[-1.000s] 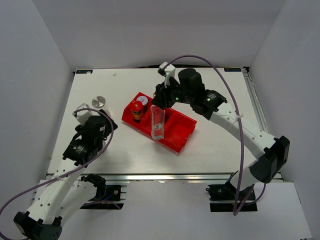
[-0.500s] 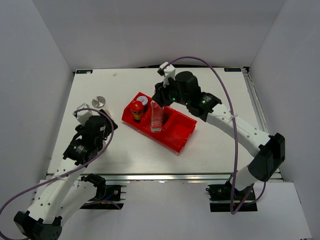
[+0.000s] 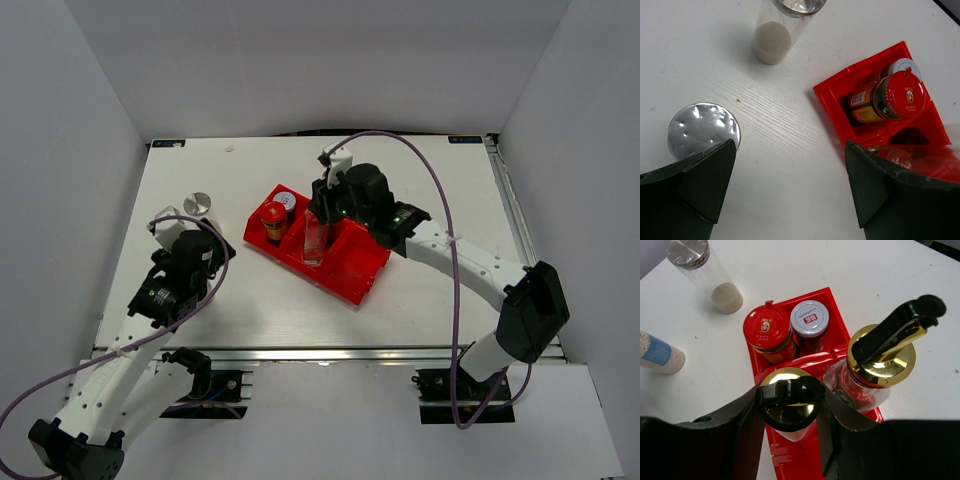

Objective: Organize the condiment bottles

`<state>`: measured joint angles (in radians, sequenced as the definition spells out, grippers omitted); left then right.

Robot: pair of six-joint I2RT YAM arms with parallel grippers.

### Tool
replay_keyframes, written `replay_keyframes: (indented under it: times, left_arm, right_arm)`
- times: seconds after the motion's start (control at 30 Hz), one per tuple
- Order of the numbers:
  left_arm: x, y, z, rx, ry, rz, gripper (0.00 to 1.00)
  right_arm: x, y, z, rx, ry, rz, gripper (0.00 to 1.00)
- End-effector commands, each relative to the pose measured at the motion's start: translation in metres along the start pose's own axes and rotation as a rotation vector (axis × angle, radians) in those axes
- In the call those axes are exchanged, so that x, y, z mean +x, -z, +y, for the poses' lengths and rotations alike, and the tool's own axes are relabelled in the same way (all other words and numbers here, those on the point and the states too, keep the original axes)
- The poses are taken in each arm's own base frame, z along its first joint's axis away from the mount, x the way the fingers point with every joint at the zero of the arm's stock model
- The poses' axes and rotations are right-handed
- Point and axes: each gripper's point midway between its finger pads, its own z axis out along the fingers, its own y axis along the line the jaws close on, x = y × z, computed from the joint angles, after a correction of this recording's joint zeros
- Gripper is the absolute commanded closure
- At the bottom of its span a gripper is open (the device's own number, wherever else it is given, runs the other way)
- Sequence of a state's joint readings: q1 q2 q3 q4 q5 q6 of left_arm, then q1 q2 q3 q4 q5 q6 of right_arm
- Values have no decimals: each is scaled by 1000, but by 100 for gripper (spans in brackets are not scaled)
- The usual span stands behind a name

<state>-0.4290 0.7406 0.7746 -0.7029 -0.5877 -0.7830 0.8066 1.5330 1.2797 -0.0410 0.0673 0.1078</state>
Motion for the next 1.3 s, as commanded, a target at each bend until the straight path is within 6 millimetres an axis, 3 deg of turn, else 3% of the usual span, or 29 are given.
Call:
replay_keyframes:
  times: [0.0, 0.03, 0.07, 0.1, 0.33, 0.37, 0.4, 0.47, 0.7, 0.83, 0.97, 1.27]
  left_arm:
    - [0, -1, 4, -20, -2, -7, 2]
    - [0, -1, 4, -19, -1, -8, 2]
    - [-1, -1, 5, -22, -1, -11, 2]
    - [-1, 0, 5, -22, 1, -11, 2]
    - [-2, 1, 7, -32, -2, -12, 2]
    - [-3, 2, 7, -31, 1, -15, 2]
    - [-5, 2, 8, -35, 2, -20, 2]
    - [-5, 3, 9, -40, 2, -20, 2]
    - [-10, 10, 19, -86, 17, -25, 2]
    - [-16, 17, 28, -131, 38, -39, 2]
    - [-19, 16, 34, -179, 51, -50, 2]
    - [-16, 3, 38, -296, 45, -36, 2]
  right_arm:
    - [-50, 13, 19, -68, -50, -182, 71]
    - [-50, 14, 21, -75, -57, -181, 67]
    - [-50, 15, 25, -90, -57, -179, 49]
    - [-48, 17, 28, -98, -57, -175, 44]
    - [-62, 34, 32, -106, -64, -212, 30]
    - [-62, 35, 30, -94, -67, -211, 27]
    - [-64, 37, 28, -85, -68, -215, 17]
    - [-68, 43, 25, -64, -72, -225, 11]
    - [-72, 64, 13, -3, -65, -244, 11]
    - [-79, 91, 16, -30, -35, -300, 11]
    - [-74, 115, 9, -1, -39, -338, 11]
    - [-27, 160, -41, 240, -139, -369, 11]
